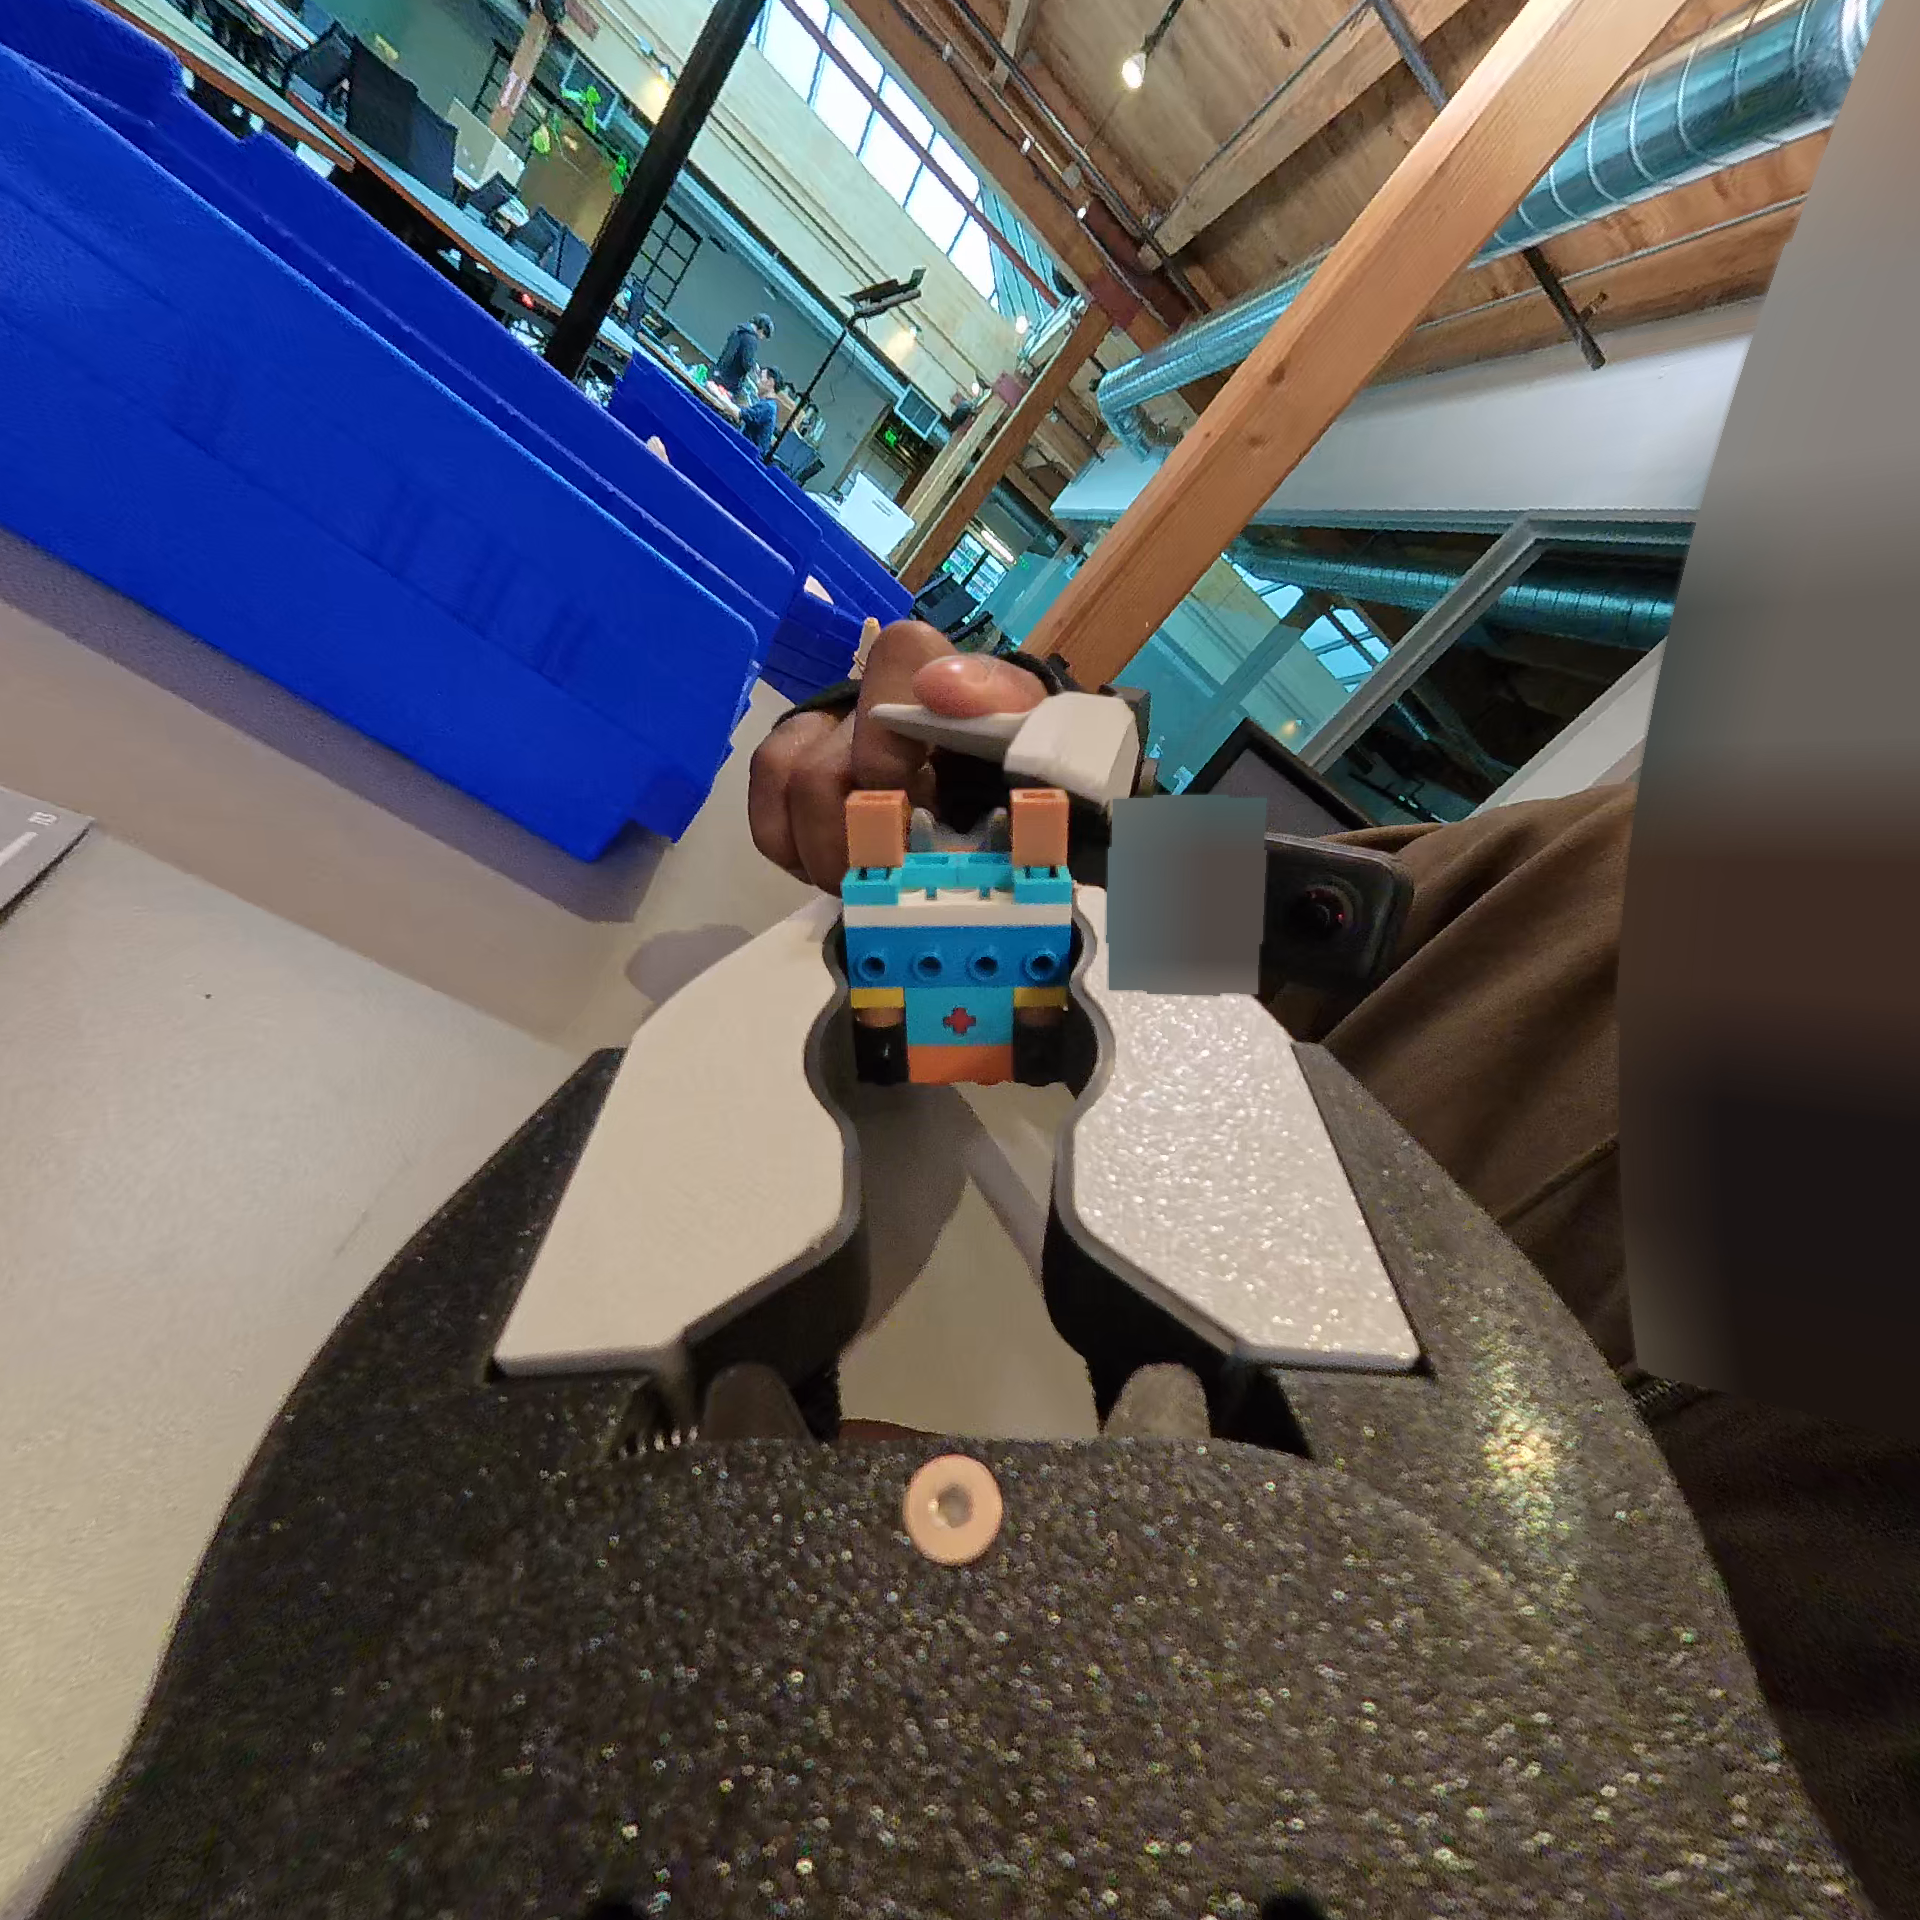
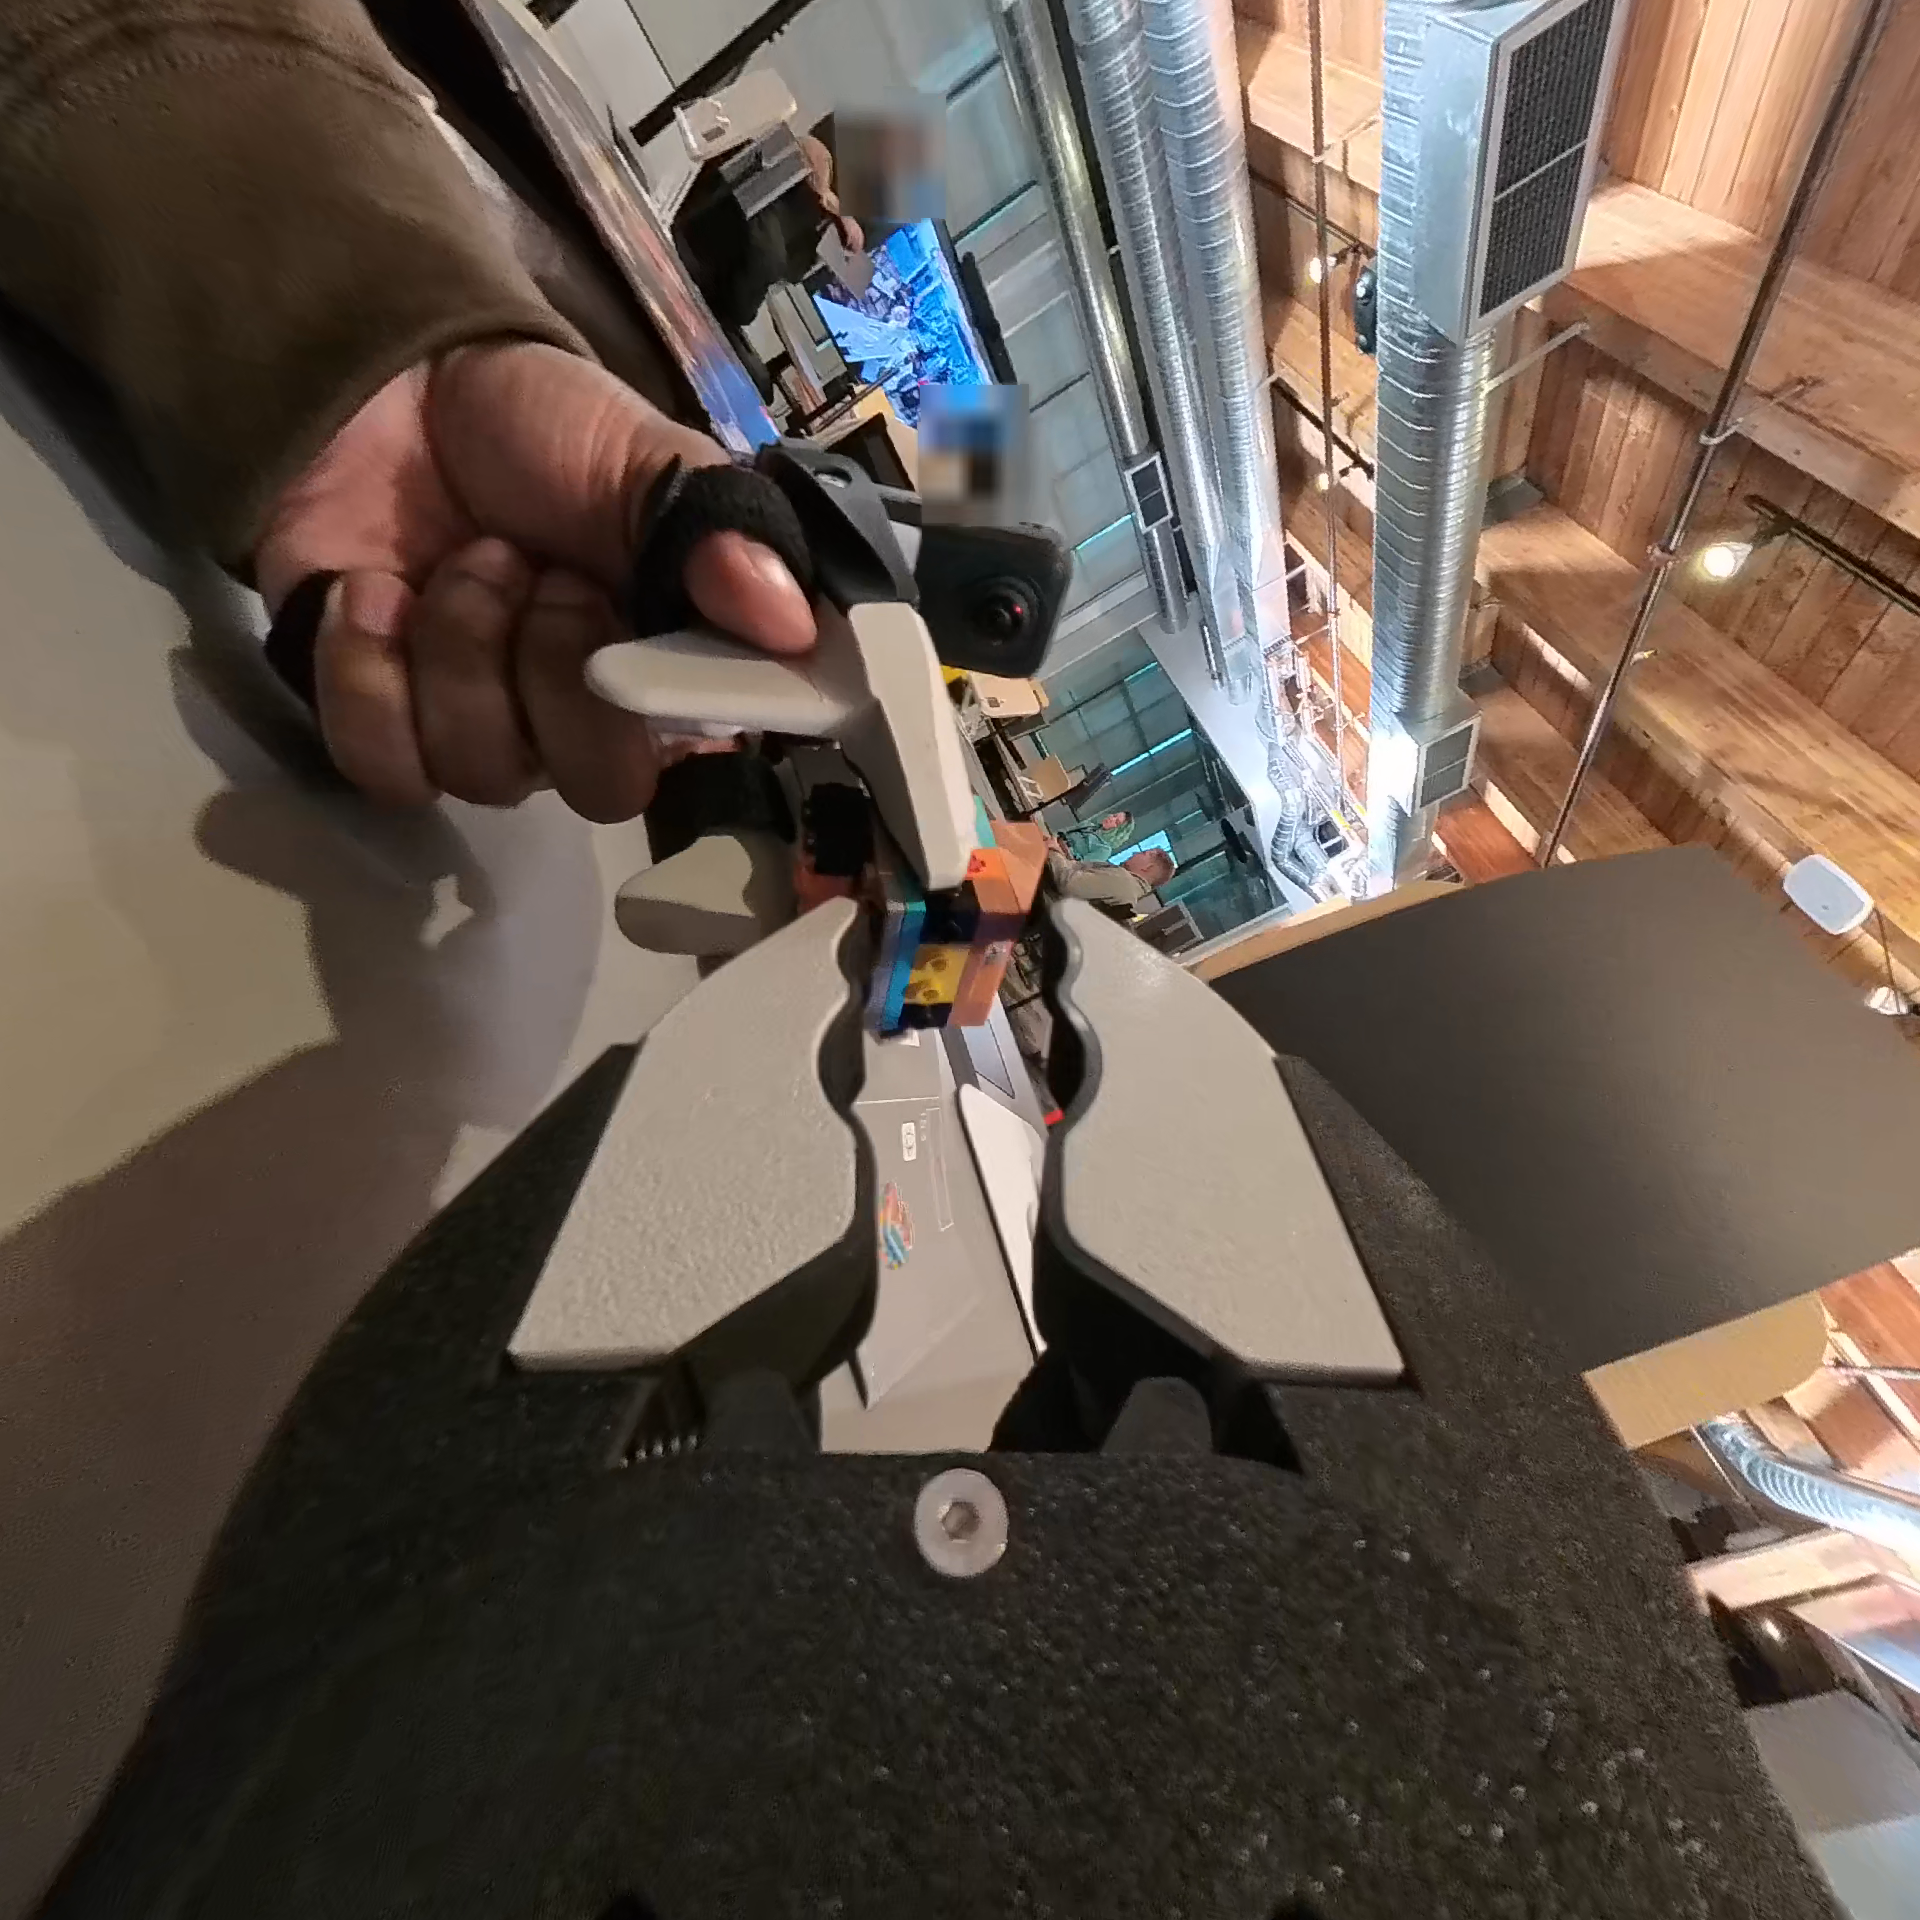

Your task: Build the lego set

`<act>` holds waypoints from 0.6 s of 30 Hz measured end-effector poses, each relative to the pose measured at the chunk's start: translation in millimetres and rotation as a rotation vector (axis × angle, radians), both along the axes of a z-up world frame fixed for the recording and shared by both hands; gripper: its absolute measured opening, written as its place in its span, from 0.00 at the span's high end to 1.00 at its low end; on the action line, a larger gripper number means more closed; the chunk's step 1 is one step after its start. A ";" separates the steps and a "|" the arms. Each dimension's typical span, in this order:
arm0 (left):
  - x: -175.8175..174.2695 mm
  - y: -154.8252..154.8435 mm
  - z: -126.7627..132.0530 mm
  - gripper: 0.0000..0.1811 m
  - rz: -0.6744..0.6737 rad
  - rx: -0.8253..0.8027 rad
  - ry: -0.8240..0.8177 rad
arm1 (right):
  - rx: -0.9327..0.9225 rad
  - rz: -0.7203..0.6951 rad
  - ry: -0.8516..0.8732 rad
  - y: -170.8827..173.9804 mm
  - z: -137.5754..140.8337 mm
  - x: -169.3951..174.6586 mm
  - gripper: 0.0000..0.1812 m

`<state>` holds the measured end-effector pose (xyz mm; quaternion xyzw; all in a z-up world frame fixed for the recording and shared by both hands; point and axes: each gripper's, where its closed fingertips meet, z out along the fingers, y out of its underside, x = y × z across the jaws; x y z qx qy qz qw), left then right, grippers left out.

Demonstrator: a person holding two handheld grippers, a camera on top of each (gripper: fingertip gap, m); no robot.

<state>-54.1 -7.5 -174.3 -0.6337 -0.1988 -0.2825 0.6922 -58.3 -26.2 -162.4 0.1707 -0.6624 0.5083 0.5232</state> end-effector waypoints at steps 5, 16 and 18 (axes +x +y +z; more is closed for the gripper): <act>1.1 0.7 -2.4 0.80 -0.004 -0.020 -0.001 | 0.023 0.015 -0.013 -0.5 -2.5 0.9 0.85; -0.6 1.5 -9.0 0.80 0.009 -0.067 0.006 | 0.059 0.027 -0.094 -0.2 -7.8 -2.2 0.86; -0.3 1.7 -9.6 0.80 0.008 -0.072 0.008 | 0.070 0.026 -0.102 0.1 -8.4 -2.0 0.86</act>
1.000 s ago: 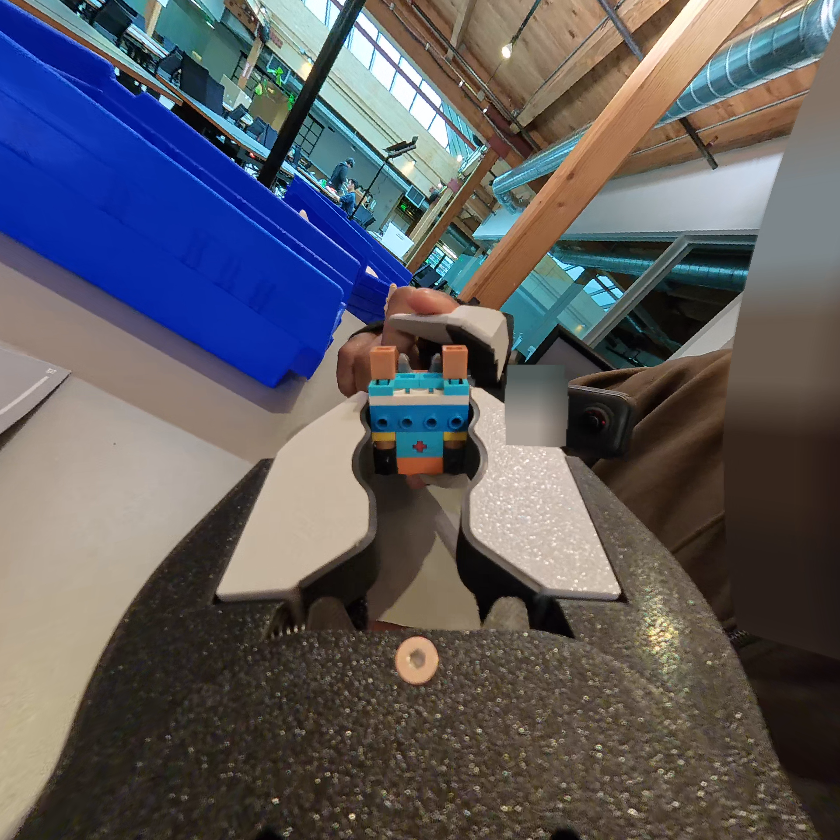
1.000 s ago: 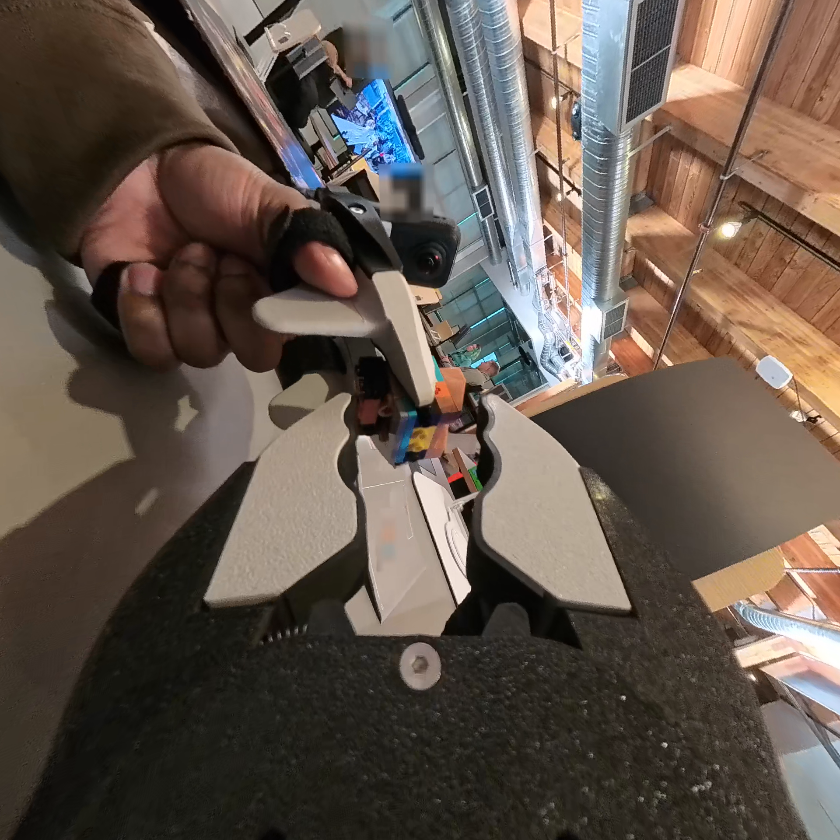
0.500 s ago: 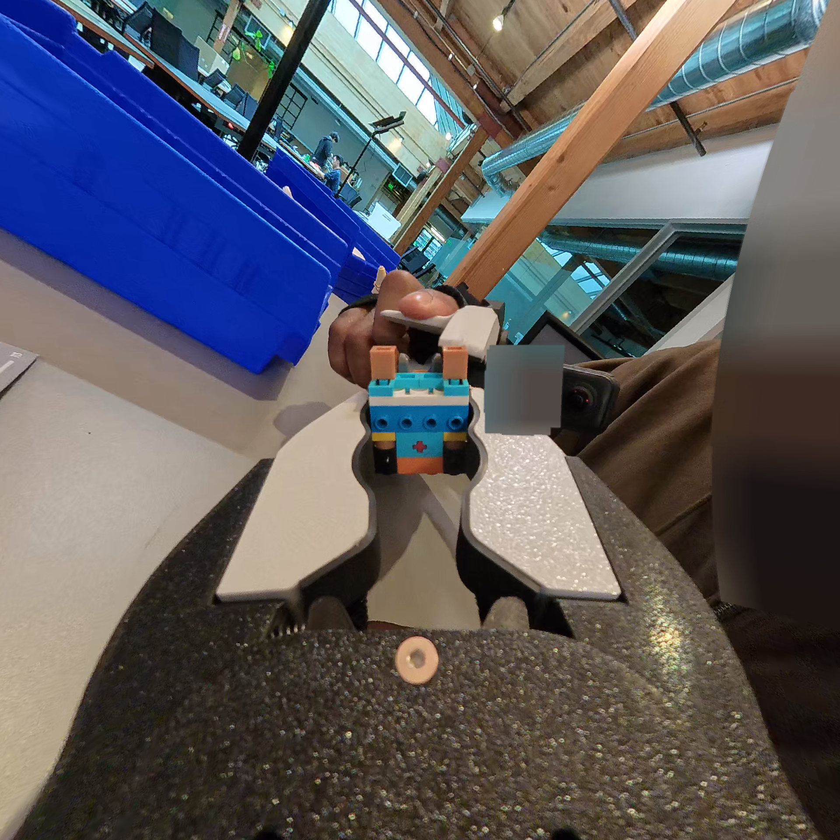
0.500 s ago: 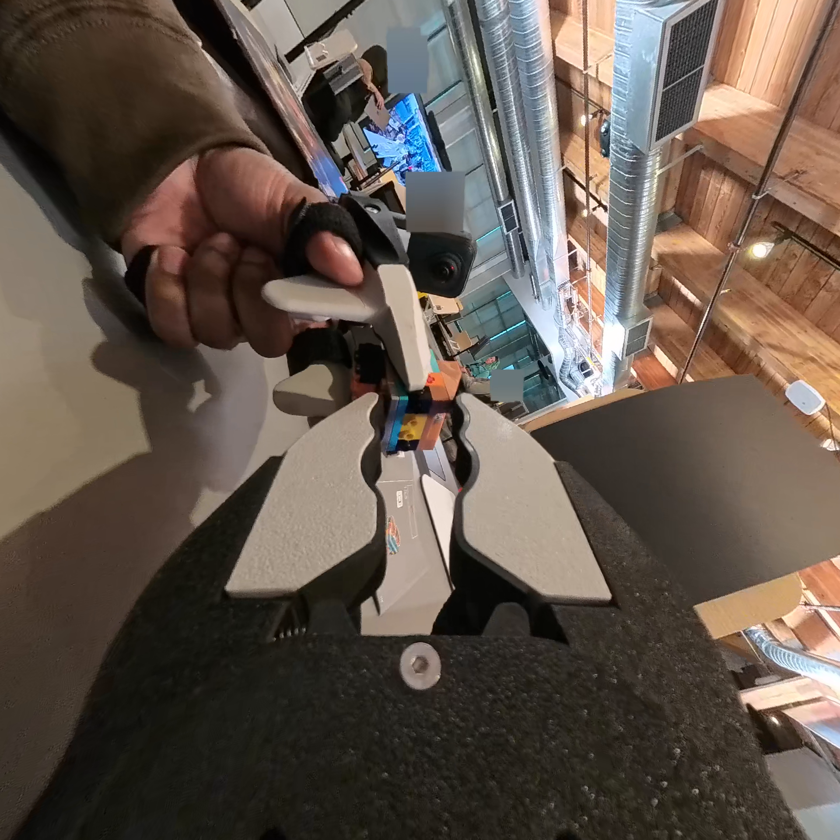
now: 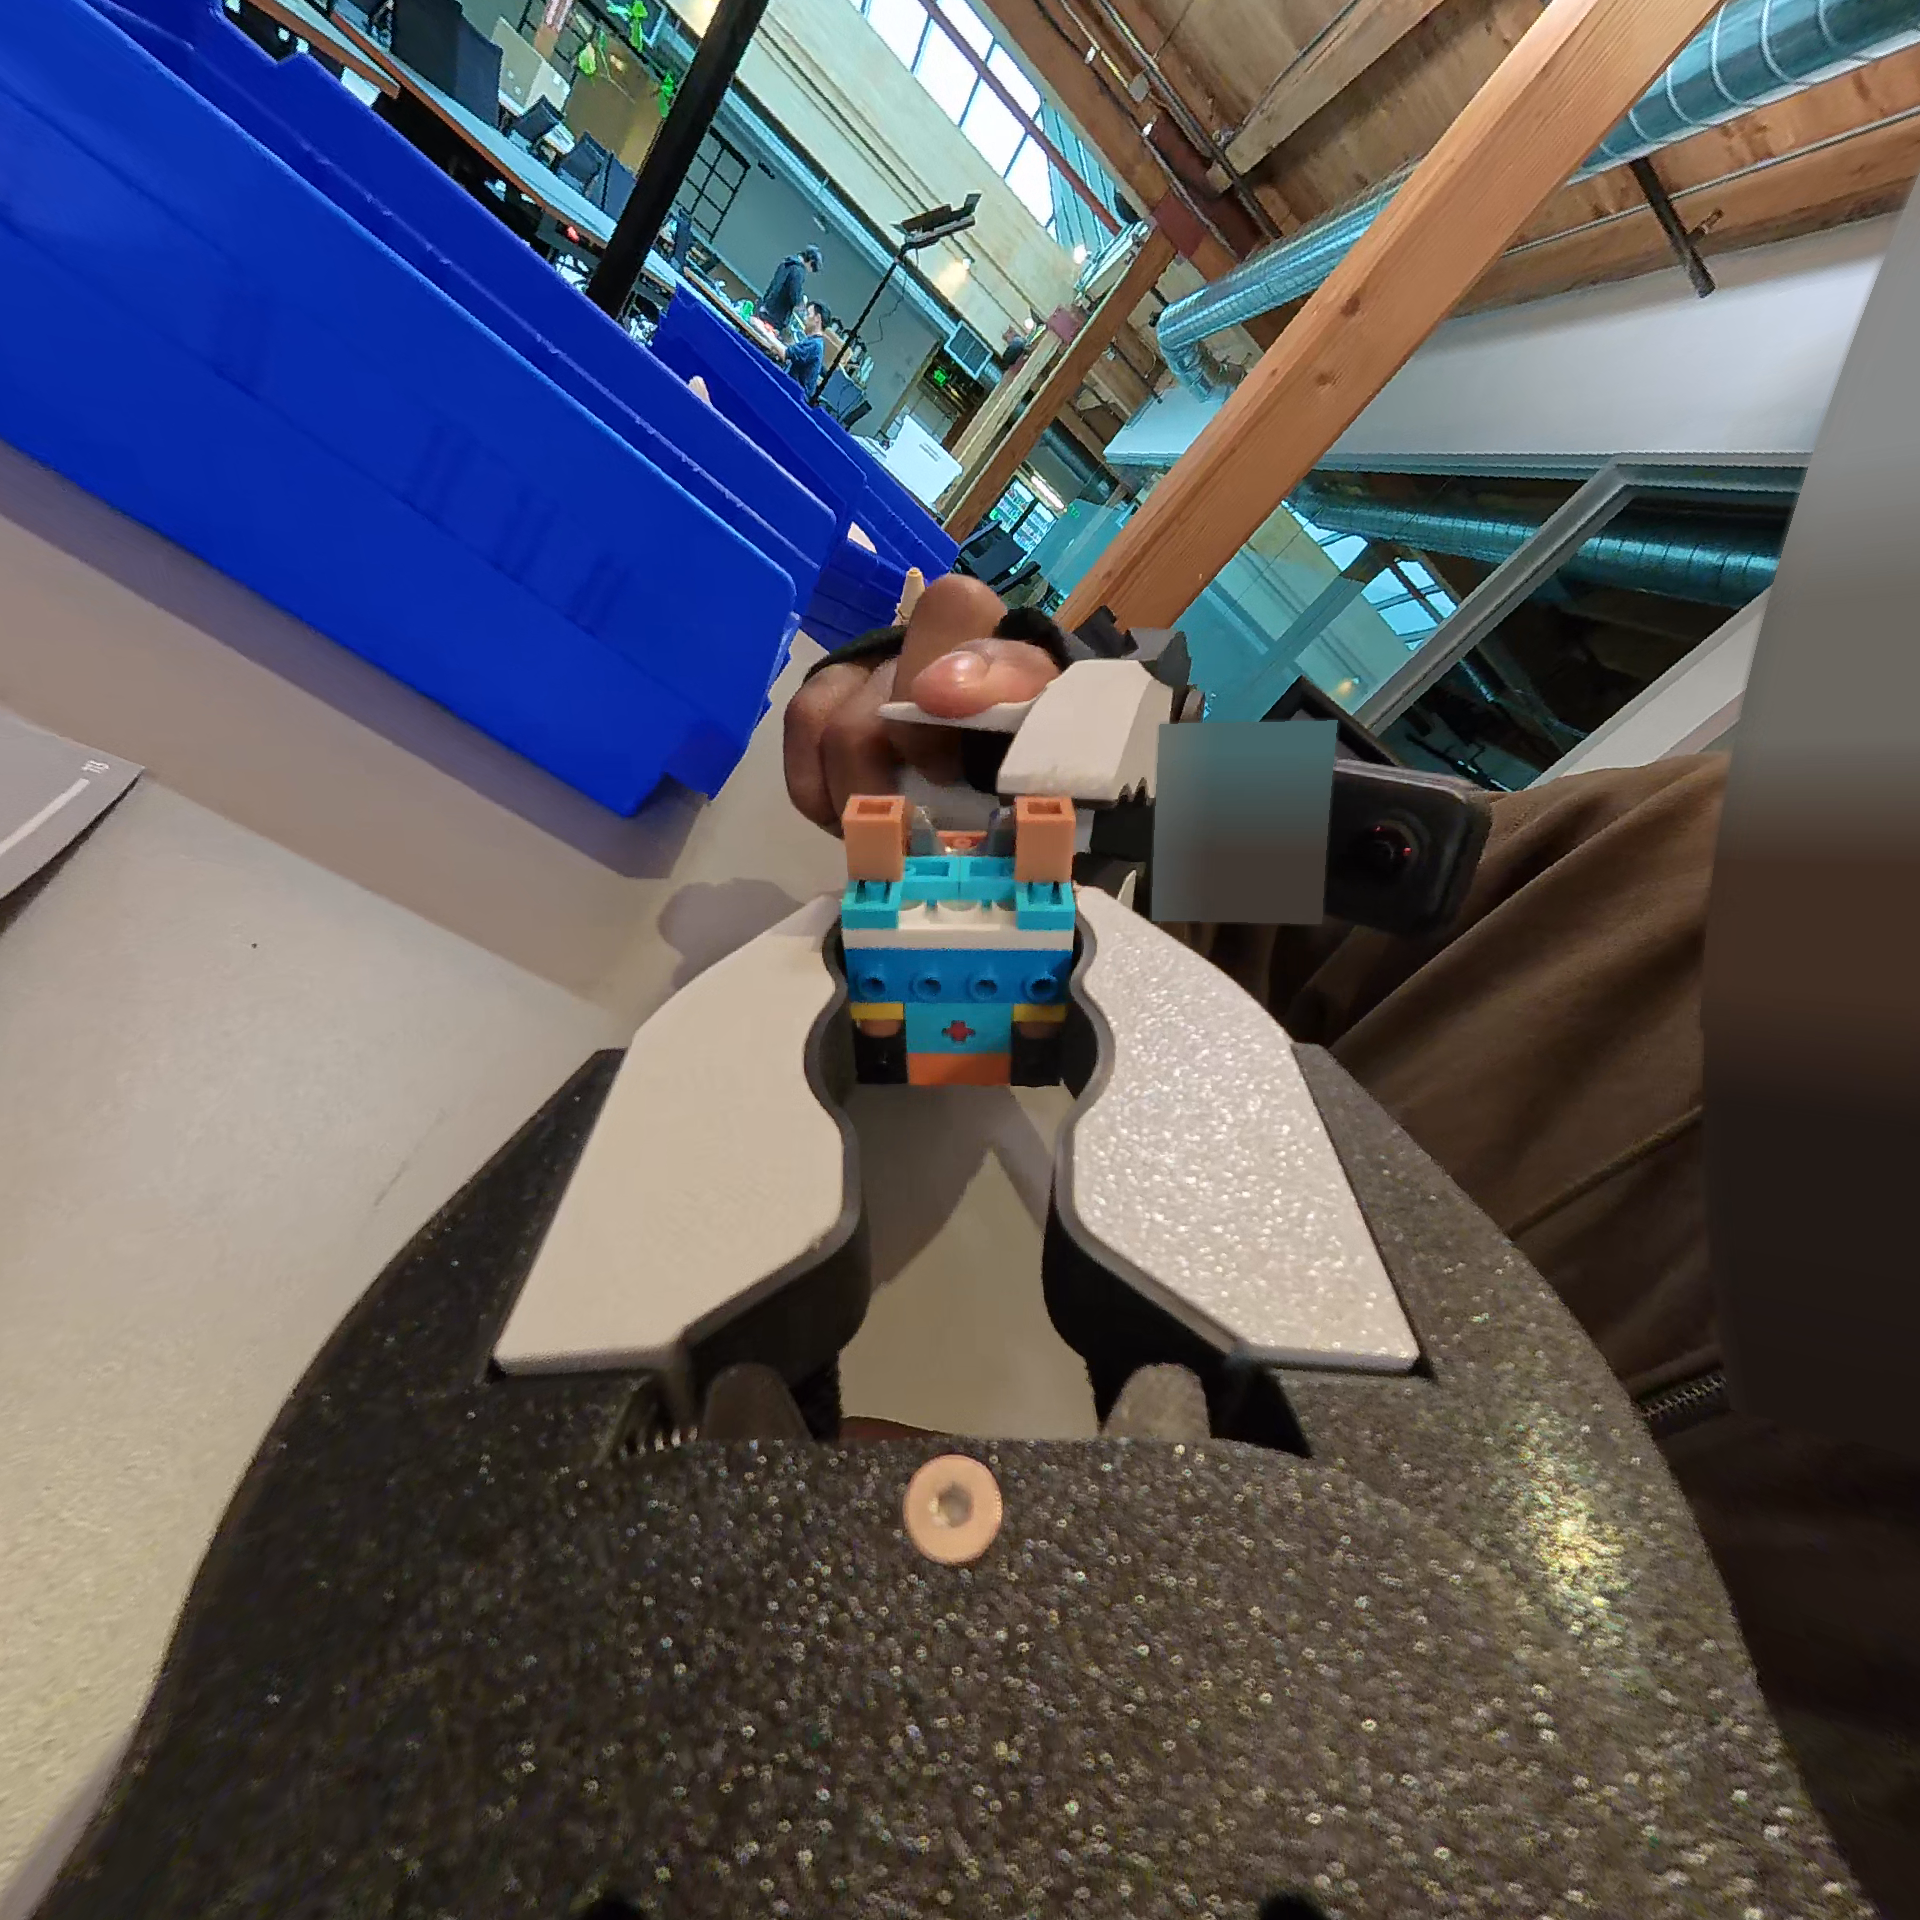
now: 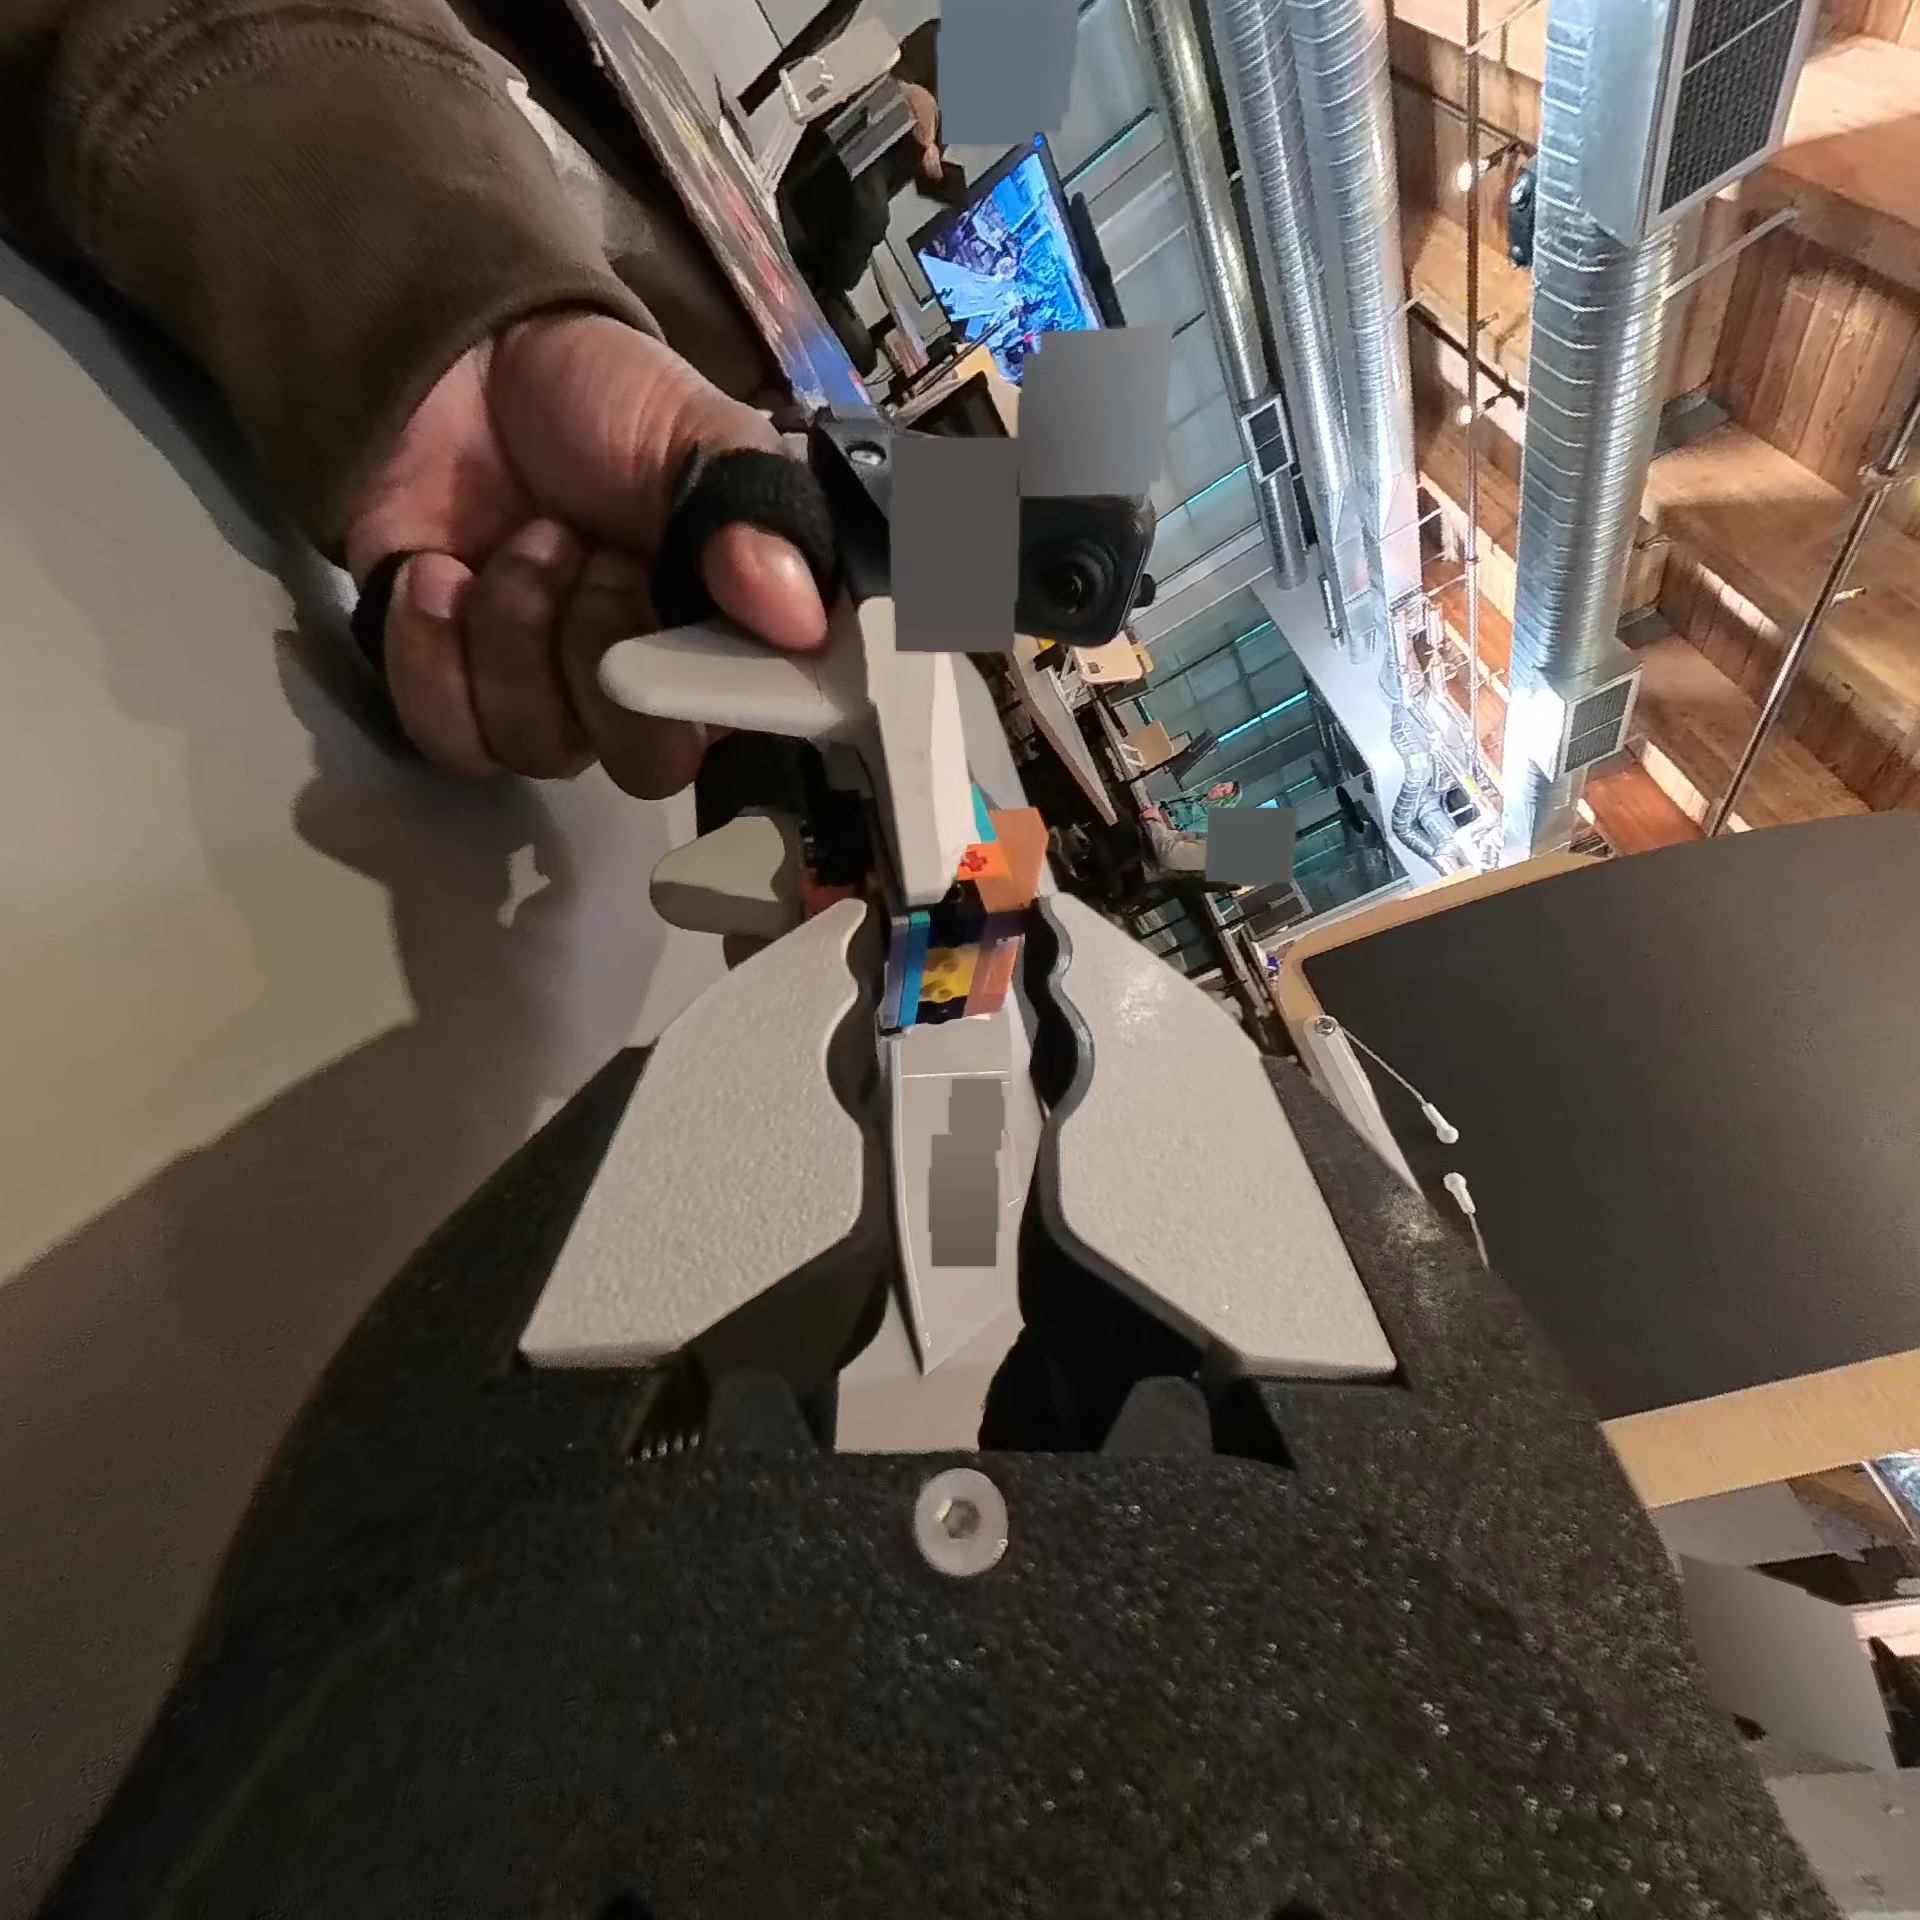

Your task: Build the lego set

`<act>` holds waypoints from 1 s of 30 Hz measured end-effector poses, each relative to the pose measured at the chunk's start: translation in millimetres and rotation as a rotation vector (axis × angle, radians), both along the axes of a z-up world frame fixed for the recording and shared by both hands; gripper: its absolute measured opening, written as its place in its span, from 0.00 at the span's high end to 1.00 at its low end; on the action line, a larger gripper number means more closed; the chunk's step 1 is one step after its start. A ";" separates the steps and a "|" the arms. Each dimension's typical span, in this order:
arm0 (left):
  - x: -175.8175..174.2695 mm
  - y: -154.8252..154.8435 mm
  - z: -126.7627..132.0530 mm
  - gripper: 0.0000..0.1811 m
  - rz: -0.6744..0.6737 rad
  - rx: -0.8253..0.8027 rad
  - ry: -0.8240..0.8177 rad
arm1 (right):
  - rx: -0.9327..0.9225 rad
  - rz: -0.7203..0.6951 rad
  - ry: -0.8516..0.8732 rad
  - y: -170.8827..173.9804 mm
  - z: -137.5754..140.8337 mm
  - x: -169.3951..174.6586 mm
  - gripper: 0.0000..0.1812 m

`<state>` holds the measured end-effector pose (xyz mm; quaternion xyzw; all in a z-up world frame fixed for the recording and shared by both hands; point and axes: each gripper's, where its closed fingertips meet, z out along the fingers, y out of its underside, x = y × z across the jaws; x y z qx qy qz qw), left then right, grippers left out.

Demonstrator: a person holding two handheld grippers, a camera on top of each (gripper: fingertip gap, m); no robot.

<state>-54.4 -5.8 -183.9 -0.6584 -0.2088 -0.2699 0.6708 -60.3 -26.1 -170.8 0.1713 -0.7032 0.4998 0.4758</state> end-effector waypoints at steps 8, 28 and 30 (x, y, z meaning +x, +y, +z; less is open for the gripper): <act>-2.3 1.4 1.0 0.80 0.013 0.003 -0.006 | -0.013 -0.009 -0.012 1.8 0.7 -2.9 0.85; 4.7 -1.7 6.4 0.80 -0.043 0.021 -0.006 | -0.045 0.021 0.004 1.2 3.8 3.5 0.72; 5.2 -0.9 5.1 0.80 -0.047 0.019 -0.017 | -0.041 0.030 0.000 0.4 3.1 4.6 0.71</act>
